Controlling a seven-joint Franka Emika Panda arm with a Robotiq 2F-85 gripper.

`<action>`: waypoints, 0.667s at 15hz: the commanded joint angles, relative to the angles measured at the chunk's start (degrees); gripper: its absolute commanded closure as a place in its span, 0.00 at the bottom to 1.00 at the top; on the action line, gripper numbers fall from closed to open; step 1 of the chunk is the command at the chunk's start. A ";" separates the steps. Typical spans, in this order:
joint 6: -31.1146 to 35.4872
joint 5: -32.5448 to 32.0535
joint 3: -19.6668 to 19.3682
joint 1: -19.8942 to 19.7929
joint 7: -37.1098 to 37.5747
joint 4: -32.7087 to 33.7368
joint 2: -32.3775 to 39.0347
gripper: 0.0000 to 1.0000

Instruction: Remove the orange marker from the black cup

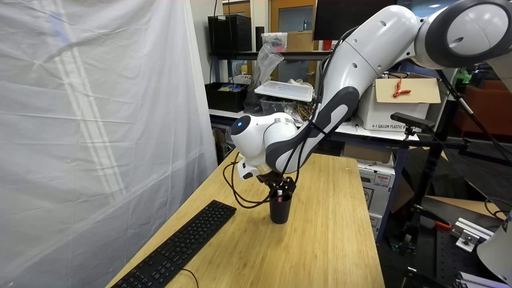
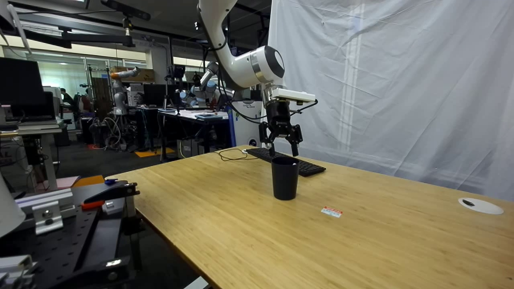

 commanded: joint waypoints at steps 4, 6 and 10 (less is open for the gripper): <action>0.04 -0.62 -0.52 0.05 -1.70 1.57 0.57 0.62; 0.02 -0.64 -0.62 -0.02 -2.00 1.72 0.72 0.76; 0.01 -0.64 -0.92 -0.14 -2.79 2.24 2.06 0.73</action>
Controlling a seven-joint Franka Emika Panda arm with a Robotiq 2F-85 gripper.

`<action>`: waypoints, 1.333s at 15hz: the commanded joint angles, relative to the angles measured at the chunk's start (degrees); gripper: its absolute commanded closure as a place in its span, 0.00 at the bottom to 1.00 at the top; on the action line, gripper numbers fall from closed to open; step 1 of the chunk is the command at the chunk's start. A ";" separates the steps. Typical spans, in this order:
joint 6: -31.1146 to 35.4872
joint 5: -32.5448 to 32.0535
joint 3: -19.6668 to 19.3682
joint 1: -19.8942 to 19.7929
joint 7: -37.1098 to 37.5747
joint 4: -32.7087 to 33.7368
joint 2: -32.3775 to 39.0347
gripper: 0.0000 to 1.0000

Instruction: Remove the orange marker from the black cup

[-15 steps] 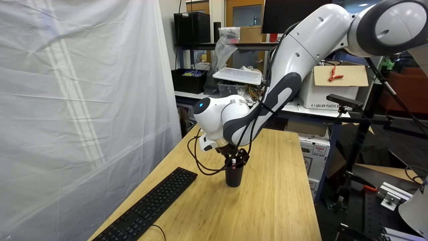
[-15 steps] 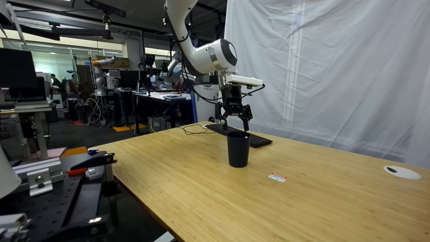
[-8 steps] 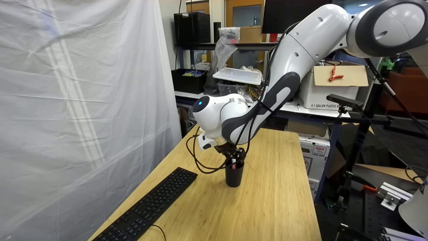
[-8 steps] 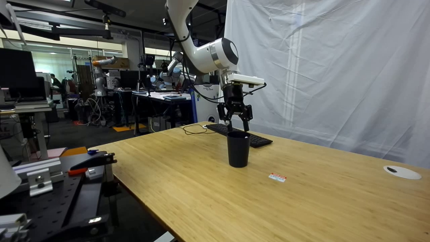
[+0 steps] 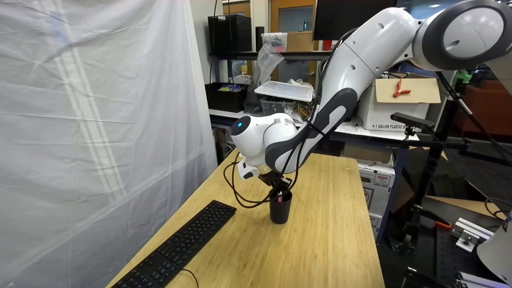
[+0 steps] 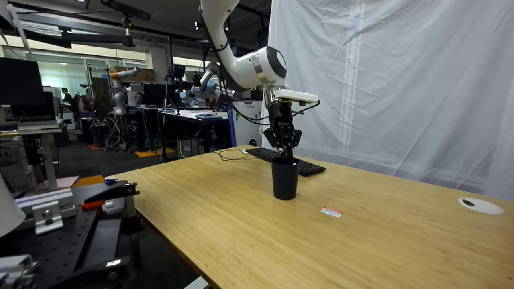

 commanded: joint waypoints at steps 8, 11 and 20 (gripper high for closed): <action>-0.69 -0.84 -1.21 0.00 -3.17 3.50 4.86 0.40; -0.80 -1.03 -1.52 0.11 -3.30 3.50 4.82 0.46; -1.54 -1.59 -2.66 0.59 -2.35 4.50 3.89 0.48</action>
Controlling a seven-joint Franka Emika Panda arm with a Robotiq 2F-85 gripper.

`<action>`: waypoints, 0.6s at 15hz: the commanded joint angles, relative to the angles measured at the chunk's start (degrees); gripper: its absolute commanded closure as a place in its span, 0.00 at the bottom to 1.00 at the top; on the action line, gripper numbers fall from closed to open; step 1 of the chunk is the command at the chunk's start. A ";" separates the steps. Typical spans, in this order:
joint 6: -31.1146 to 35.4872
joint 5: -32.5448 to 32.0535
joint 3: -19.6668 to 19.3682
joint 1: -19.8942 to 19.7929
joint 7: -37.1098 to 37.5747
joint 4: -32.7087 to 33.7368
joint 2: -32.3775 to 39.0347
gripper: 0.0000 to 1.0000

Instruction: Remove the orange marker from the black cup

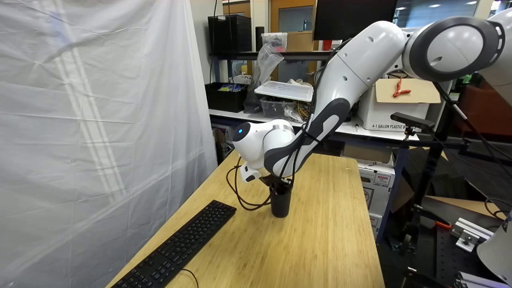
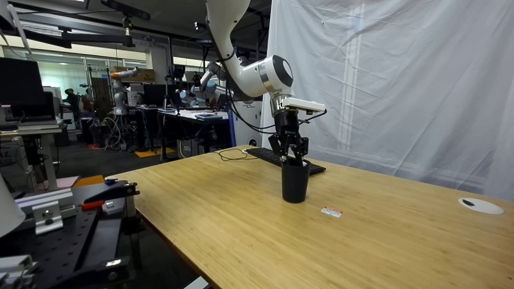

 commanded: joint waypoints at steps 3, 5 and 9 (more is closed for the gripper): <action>-1.54 -1.76 -0.79 0.80 0.20 1.91 -0.23 0.46; -1.66 -2.13 -0.85 0.83 0.40 2.15 -0.25 0.44; -1.67 -2.23 -0.83 0.89 0.81 2.36 -0.30 0.46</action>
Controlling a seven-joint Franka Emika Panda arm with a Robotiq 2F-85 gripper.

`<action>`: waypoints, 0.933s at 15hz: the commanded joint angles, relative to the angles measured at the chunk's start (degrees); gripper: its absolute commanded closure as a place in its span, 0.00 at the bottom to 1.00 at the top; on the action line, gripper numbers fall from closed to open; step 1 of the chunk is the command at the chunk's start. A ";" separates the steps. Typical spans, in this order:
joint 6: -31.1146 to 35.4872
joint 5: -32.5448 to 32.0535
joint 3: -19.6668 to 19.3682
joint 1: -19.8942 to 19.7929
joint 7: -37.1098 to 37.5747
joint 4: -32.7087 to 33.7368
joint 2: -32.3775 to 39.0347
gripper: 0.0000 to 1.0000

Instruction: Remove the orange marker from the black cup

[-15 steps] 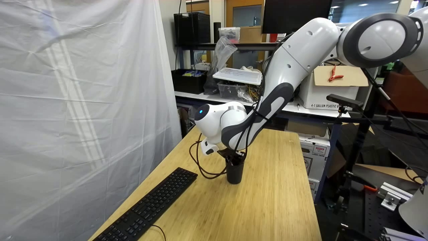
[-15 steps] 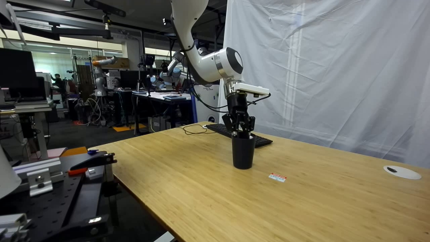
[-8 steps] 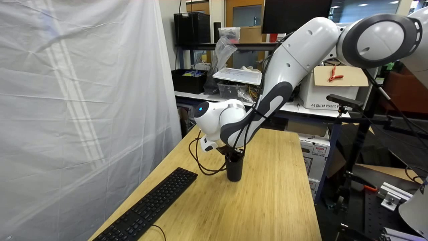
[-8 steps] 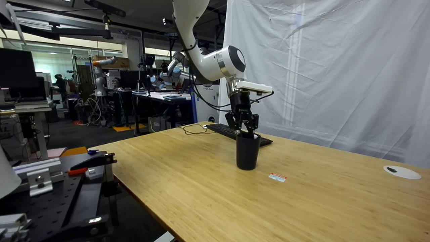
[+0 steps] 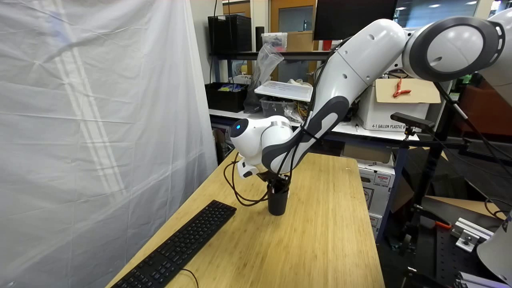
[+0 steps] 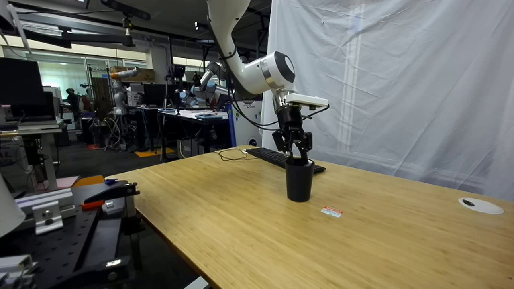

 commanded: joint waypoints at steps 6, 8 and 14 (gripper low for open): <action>-1.35 -1.39 -0.66 1.16 1.35 1.07 -0.29 0.46; -1.31 -1.41 -0.67 1.28 1.53 1.09 -0.34 0.47; -0.74 -1.76 -0.61 1.75 1.92 0.91 -0.06 0.49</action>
